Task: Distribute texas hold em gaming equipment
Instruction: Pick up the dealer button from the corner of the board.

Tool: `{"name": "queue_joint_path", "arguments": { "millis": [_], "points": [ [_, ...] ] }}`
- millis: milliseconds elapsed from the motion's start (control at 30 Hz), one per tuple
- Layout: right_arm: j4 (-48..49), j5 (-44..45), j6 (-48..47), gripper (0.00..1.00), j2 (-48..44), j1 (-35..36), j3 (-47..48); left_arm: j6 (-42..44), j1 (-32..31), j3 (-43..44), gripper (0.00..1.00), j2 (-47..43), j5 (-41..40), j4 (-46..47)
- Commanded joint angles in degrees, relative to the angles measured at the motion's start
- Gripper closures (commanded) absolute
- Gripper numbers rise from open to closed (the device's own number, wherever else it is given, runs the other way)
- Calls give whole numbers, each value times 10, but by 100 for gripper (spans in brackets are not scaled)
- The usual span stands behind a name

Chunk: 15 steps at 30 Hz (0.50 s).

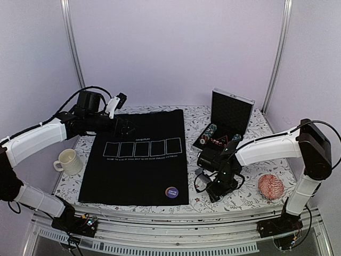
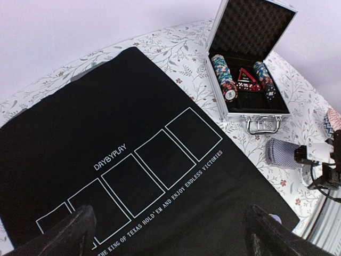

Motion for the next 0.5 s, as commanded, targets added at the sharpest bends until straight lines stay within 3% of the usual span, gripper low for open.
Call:
{"name": "queue_joint_path", "arguments": {
  "millis": [0, 100, 233, 467],
  "points": [
    [-5, 14, -8, 50, 16, -2, -10, 7, -4, 5, 2, -12, -1, 1],
    [-10, 0, -12, 58, 0, -1, -12, 8, -4, 5, 2, -10, 1, 1],
    [-14, -1, -44, 62, -33, 37, 1, 5, -4, 6, 2, -10, 8, 2],
    [75, 102, -124, 63, -108, 90, 75, -20, -8, 4, 2, -20, 76, 24]
  ]
}}
